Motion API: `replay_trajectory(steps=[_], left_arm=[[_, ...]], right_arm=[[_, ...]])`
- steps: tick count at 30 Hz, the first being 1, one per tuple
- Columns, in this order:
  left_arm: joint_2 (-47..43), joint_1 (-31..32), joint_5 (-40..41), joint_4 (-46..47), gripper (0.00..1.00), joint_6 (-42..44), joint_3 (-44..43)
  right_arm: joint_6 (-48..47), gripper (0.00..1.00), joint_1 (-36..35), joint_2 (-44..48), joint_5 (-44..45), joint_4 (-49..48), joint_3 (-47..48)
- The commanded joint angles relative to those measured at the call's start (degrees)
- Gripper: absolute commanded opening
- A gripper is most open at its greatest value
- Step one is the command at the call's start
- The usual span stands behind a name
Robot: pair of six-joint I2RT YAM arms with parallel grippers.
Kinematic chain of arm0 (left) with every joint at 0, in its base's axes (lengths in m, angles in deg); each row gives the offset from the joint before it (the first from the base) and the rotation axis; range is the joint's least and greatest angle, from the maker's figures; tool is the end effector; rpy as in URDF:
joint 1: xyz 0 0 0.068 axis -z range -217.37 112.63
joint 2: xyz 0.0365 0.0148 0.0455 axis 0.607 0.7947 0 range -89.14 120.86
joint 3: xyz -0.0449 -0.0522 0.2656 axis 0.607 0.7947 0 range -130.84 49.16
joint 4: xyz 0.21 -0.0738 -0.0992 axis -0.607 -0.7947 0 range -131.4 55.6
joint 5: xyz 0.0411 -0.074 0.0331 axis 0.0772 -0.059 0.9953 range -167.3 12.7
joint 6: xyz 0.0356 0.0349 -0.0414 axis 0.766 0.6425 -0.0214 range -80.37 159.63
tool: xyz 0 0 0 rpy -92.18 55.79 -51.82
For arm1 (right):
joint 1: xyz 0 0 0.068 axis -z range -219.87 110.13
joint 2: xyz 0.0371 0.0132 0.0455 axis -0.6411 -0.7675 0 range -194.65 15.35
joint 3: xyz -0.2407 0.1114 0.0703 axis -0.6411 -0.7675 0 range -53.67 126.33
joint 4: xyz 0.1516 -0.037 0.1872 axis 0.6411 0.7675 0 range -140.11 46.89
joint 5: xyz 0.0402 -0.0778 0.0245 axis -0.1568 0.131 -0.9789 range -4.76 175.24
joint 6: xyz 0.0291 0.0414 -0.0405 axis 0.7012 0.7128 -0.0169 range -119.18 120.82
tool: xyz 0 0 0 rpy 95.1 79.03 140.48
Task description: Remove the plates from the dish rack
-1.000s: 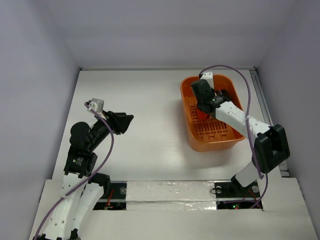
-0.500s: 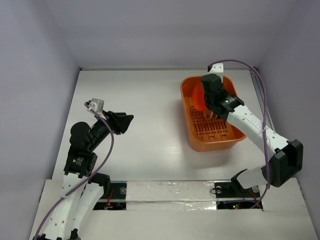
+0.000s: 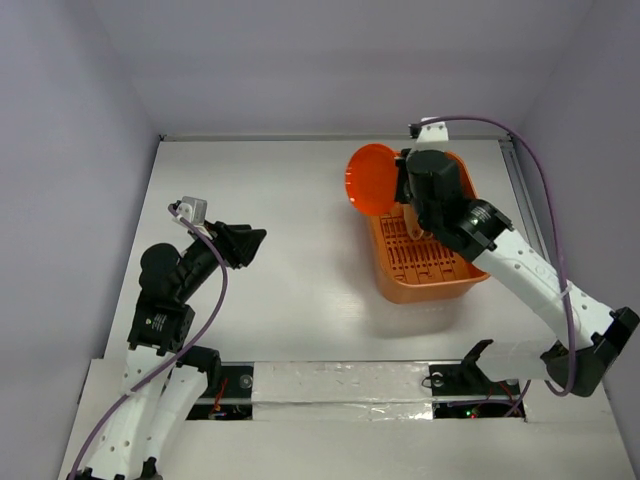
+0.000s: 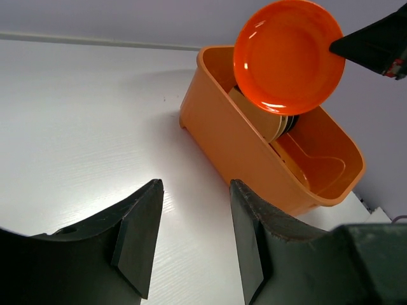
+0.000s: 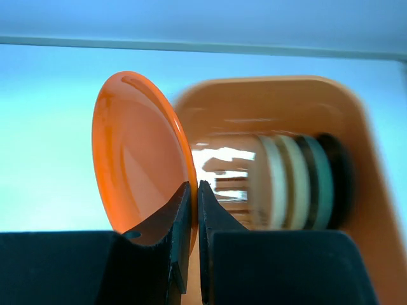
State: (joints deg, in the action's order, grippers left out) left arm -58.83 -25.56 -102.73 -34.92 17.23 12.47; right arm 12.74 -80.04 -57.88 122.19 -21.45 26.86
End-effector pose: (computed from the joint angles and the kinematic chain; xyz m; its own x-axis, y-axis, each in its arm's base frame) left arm 0.1205 -0.0472 0.3445 -0.1374 -0.3228 -0.9364 0.5956 0.7285 -0.3385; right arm 0.2233 0.1486 0.4143 -0.2905 -0.0292 -0.9564 -0.0284 0.9994 -0.0219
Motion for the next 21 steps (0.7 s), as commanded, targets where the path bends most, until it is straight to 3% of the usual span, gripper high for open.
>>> replay_trajectory(steps=[1, 9, 17, 21], left_arm=[[-0.07, -0.56, 0.11, 1.66, 0.43, -0.02, -2.16], [-0.6, -1.09, 3.9, 0.6, 0.41, 0.68, -3.04], [-0.51, -1.62, 3.72, 0.6, 0.41, 0.77, -3.21], [-0.68, -1.62, 3.98, 0.6, 0.41, 0.6, -3.13]], right_arm=[[3.89, 0.0, -5.44, -2.51, -6.8, -8.35, 1.82], [8.29, 0.0, -14.59, -22.02, -14.8, -15.92, 8.32], [14.7, 0.0, -15.74, -34.33, -22.0, -21.63, 9.74], [16.55, 0.0, -15.74, -38.99, -21.22, -21.11, 11.05]])
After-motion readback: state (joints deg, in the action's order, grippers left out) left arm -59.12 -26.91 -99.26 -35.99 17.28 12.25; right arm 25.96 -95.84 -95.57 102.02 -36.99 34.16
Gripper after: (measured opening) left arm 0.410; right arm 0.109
